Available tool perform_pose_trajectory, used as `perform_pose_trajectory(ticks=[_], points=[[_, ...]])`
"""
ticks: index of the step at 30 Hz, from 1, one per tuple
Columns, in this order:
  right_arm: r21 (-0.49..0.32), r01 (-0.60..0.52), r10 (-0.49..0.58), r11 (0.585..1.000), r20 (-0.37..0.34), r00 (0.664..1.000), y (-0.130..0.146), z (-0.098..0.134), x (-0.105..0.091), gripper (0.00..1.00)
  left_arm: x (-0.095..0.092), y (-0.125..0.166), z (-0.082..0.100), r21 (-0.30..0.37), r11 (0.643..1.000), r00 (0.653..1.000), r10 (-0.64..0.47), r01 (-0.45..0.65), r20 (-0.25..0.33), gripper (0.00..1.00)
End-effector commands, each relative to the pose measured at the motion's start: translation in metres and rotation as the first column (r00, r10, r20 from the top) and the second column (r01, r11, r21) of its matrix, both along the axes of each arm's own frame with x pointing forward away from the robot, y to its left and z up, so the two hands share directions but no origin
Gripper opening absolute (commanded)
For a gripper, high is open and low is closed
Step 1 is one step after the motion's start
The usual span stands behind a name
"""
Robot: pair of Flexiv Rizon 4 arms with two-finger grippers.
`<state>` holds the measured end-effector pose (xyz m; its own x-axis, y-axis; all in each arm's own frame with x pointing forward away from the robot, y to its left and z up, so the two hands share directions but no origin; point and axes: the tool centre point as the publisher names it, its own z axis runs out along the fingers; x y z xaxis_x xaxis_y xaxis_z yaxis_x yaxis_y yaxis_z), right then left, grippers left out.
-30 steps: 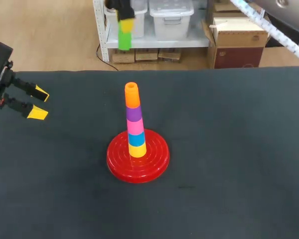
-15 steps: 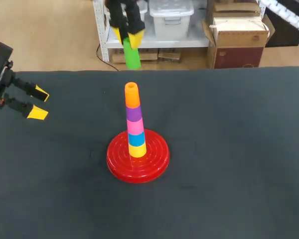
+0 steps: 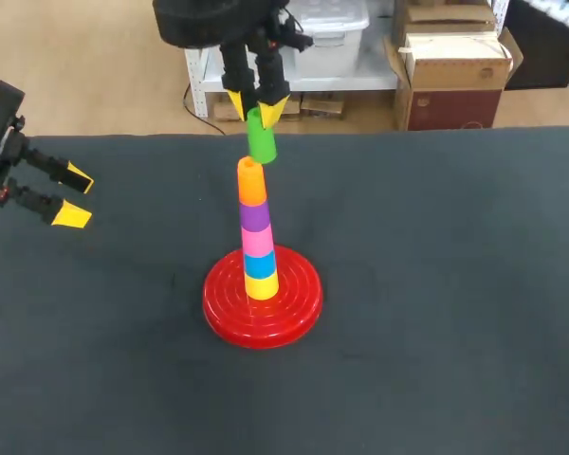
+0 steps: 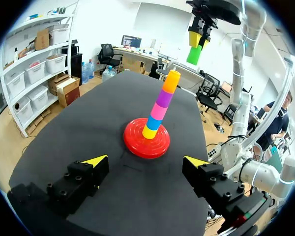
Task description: Pick up and stack the cylinders on the red base in this order: pink,purple,orange,green
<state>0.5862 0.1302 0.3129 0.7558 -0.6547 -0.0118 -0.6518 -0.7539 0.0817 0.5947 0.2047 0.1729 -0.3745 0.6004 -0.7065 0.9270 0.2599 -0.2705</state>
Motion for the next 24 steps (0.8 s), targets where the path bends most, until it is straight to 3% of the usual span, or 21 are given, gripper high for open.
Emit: perform_pose_trajectory(ticks=[1, 14, 24], points=[[0.227, -0.015, -0.034, 0.974, 0.207, 0.978, 0.001, -0.009, -0.002, 0.0, 0.002, 0.001, -0.001, 0.001, 1.0, 1.0, -0.004, 0.004, -0.002, 1.0], [0.125, 0.05, -0.078, 0.991, 0.227, 0.971, 0.01, -0.024, 0.027, 0.0, 0.002, 0.001, -0.001, 0.001, 1.0, 1.0, -0.004, 0.004, -0.002, 1.0], [0.103, 0.064, -0.078, 0.993, 0.139, 0.987, 0.009, -0.023, 0.033, 0.0, 0.002, 0.001, -0.001, 0.001, 1.0, 1.0, -0.004, 0.004, -0.002, 1.0]])
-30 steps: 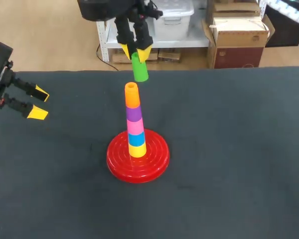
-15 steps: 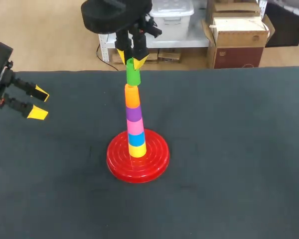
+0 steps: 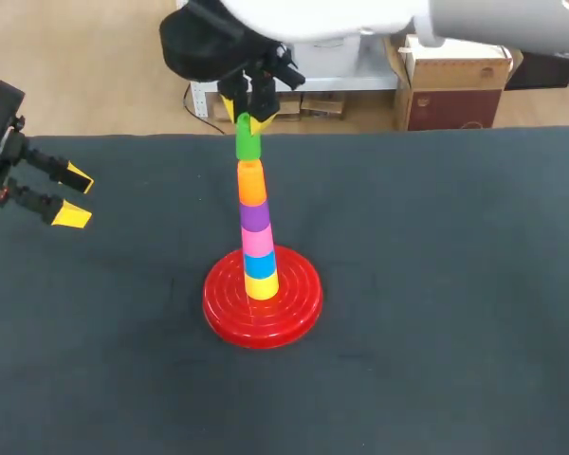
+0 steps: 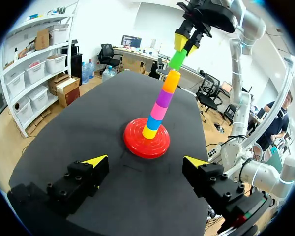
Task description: Pick up and stack the cylinders on the red base in this order: pink,purple,orange,green
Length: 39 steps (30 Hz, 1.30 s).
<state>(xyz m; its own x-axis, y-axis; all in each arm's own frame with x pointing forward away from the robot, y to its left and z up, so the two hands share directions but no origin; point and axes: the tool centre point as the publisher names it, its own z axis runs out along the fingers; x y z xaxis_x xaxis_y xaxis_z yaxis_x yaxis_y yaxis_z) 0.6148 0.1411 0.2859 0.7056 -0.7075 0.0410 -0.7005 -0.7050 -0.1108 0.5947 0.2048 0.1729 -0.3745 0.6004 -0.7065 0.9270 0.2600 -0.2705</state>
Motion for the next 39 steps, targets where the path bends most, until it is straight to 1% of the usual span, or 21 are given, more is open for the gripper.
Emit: perform_pose_trajectory(ticks=[1, 5, 12, 26, 39], points=[[-0.011, 0.001, -0.002, 1.0, -0.04, 0.999, -0.003, 0.006, 0.005, 0.0, 0.002, 0.001, -0.001, 0.001, 1.0, 1.0, -0.004, 0.004, -0.002, 1.0], [-0.026, 0.007, -0.009, 1.0, -0.069, 0.998, -0.006, 0.011, 0.008, 0.0, 0.002, 0.001, -0.001, 0.001, 1.0, 1.0, -0.004, 0.004, -0.002, 1.0], [-0.034, 0.005, -0.007, 0.999, -0.079, 0.997, -0.003, 0.008, 0.009, 0.0, 0.002, 0.001, -0.001, 0.001, 1.0, 1.0, -0.004, 0.004, -0.002, 1.0], [-0.052, -0.047, 0.041, 0.998, -0.106, 0.993, 0.001, 0.004, -0.003, 0.0, 0.002, 0.001, -0.001, 0.001, 1.0, 1.0, -0.004, 0.004, -0.002, 1.0], [-0.066, -0.058, 0.05, 0.996, -0.124, 0.991, 0.0, -0.004, -0.011, 0.0, 0.002, 0.001, -0.001, 0.001, 1.0, 1.0, -0.004, 0.004, -0.002, 1.0]])
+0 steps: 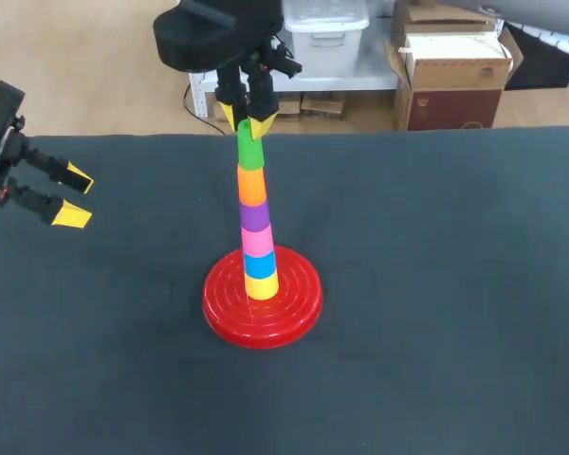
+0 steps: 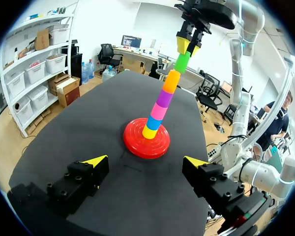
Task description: Pick up and stack the cylinders on the red base in this order: pink,purple,orange,green
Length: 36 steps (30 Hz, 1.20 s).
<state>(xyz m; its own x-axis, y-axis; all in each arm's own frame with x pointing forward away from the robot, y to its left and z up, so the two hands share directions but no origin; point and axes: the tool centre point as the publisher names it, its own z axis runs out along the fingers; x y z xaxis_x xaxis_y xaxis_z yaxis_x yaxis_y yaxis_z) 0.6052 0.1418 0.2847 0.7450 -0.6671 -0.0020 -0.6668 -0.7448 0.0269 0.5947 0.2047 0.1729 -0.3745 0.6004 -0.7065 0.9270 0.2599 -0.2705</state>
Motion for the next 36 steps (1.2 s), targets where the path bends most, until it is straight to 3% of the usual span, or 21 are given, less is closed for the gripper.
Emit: perform_pose_trajectory(ticks=[1, 16, 36], points=[[-0.002, -0.001, 0.001, 1.0, 0.005, 1.0, -0.001, -0.004, -0.002, 0.0, 0.002, 0.001, -0.001, 0.001, 1.0, 1.0, -0.004, 0.004, -0.002, 1.0], [0.001, 0.019, -0.019, 1.0, 0.025, 0.999, 0.003, -0.011, 0.006, 0.0, 0.002, 0.001, -0.001, 0.001, 1.0, 1.0, -0.004, 0.004, -0.002, 1.0], [-0.001, 0.032, -0.032, 1.0, -0.079, 0.996, 0.004, -0.033, 0.015, 0.0, 0.002, 0.001, -0.001, 0.001, 1.0, 1.0, -0.004, 0.004, -0.002, 1.0]])
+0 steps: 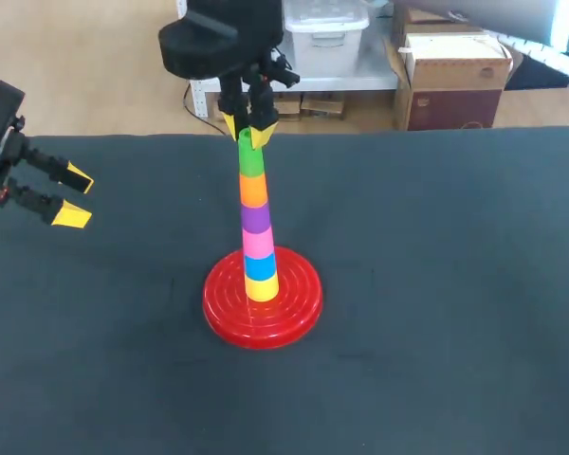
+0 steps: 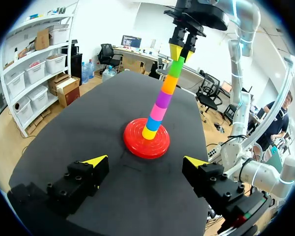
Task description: Pick up and stack the cylinders on the red base in this order: pink,purple,orange,green
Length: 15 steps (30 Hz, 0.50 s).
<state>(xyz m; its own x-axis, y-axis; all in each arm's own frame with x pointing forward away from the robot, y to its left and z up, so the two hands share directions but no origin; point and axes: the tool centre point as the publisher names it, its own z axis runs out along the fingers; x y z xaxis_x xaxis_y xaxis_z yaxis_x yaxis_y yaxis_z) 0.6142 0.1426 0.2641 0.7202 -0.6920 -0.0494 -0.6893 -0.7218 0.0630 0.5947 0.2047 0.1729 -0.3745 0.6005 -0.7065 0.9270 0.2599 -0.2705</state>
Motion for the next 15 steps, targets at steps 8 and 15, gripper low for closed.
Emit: perform_pose_trajectory(ticks=[8, 15], points=[[0.093, -0.014, 0.018, 0.996, -0.037, 0.999, 0.0, 0.019, 0.001, 1.0, 0.002, 0.001, -0.001, 0.001, 1.0, 1.0, -0.003, 0.003, -0.002, 1.0], [0.211, 0.03, -0.022, 0.977, -0.038, 0.999, -0.014, 0.047, 0.009, 1.0, 0.002, 0.001, -0.001, 0.001, 1.0, 1.0, -0.003, 0.003, -0.002, 1.0]])
